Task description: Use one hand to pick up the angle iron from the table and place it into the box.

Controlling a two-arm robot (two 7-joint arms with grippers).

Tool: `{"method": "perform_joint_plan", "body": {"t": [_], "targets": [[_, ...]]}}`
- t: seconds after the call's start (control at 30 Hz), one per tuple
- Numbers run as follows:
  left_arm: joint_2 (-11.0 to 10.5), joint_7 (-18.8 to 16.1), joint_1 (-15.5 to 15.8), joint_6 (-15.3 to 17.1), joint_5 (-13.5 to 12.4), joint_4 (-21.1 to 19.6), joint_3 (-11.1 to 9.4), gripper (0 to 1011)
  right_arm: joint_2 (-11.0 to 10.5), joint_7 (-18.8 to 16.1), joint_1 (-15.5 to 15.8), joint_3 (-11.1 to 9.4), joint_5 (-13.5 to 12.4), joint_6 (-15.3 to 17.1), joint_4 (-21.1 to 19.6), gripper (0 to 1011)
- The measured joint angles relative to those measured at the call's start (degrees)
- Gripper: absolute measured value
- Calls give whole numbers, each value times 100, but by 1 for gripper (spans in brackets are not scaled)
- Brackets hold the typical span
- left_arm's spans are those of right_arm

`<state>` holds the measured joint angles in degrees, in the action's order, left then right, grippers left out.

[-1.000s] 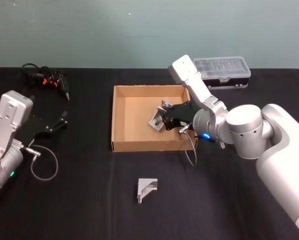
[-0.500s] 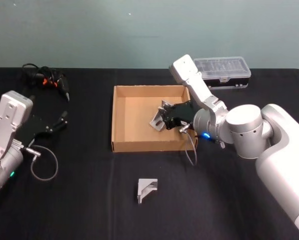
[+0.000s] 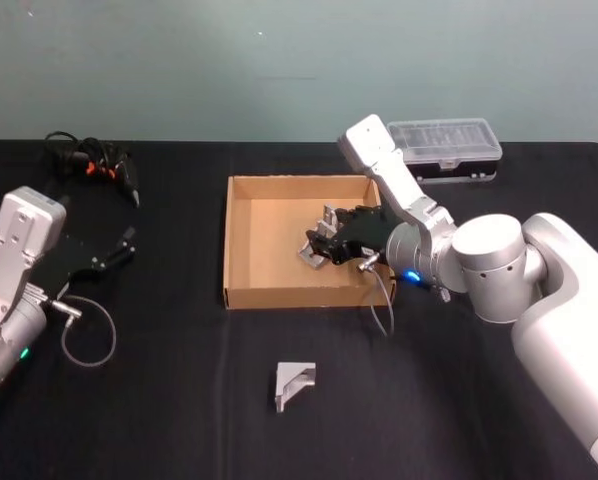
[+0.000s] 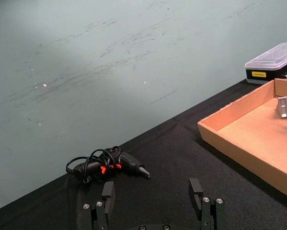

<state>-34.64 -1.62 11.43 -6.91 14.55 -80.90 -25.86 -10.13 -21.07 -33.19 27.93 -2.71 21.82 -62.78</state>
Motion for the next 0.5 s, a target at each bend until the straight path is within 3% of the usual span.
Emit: {"method": "perform_joint_plan", "body": {"t": [0.17,0.5], "targets": [[0,0,0,0,0,0,0,1011,-2,-1,2,3,-2,4,-3,732],[0,0,0,0,0,0,0,1011,-37,-59,114,-46,-4,-52,-176,990]]}}
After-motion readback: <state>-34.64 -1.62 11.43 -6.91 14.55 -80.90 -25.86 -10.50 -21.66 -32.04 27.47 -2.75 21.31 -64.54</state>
